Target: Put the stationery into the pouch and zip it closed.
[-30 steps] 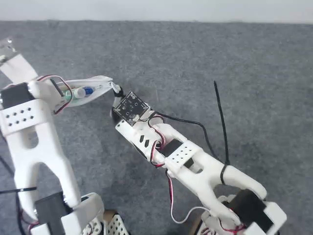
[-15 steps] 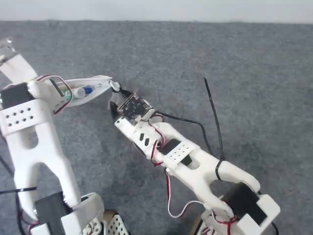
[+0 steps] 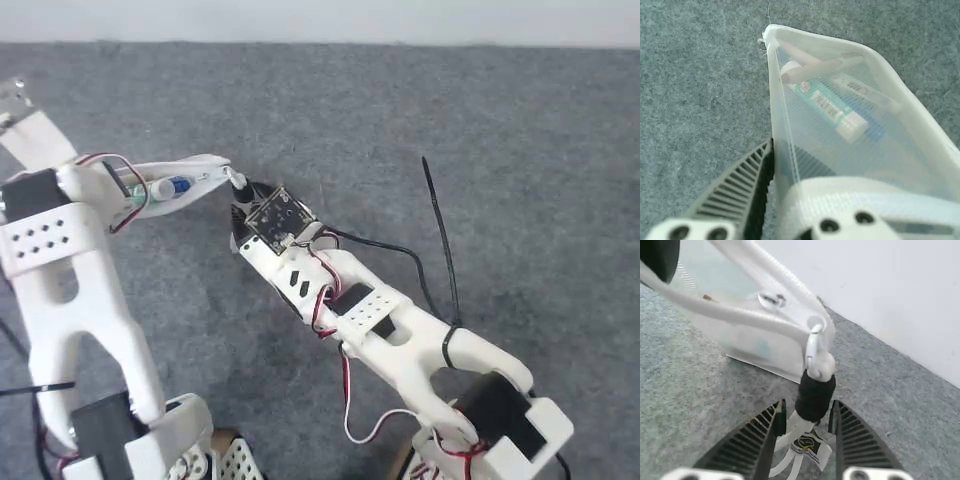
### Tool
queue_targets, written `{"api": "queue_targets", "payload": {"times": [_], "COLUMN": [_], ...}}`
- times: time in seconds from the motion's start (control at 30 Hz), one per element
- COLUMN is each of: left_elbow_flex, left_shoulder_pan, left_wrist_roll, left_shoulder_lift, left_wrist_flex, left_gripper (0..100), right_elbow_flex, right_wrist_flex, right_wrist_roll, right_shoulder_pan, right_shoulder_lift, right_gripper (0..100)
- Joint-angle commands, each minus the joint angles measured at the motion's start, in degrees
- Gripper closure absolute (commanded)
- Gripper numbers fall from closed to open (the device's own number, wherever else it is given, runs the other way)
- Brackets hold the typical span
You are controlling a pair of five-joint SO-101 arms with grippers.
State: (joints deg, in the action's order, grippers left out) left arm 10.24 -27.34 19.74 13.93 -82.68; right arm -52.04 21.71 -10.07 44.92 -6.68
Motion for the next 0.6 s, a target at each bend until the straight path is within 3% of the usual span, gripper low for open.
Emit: {"api": "queue_targets", "payload": {"times": [0.0,0.13,0.57], "left_elbow_flex": [-0.1,-0.1,0.0], "left_shoulder_pan": [0.3,0.3,0.4], "left_wrist_roll": [0.4,0.4,0.4], "left_shoulder_lift": [0.2,0.2,0.1], "left_wrist_flex": [1.4,1.4,2.2], "left_gripper": [99,99,99], "right_elbow_flex": [1.7,1.5,1.6], "right_wrist_flex": [2.3,7.4,7.9], "right_wrist_roll": [0.7,0.7,0.7], "right_shoulder_pan": [-1.1,-1.3,-1.5], "right_shoulder_lift": [-0.8,-0.7,-0.2], "right_gripper": [86.4,86.4,86.4]}}
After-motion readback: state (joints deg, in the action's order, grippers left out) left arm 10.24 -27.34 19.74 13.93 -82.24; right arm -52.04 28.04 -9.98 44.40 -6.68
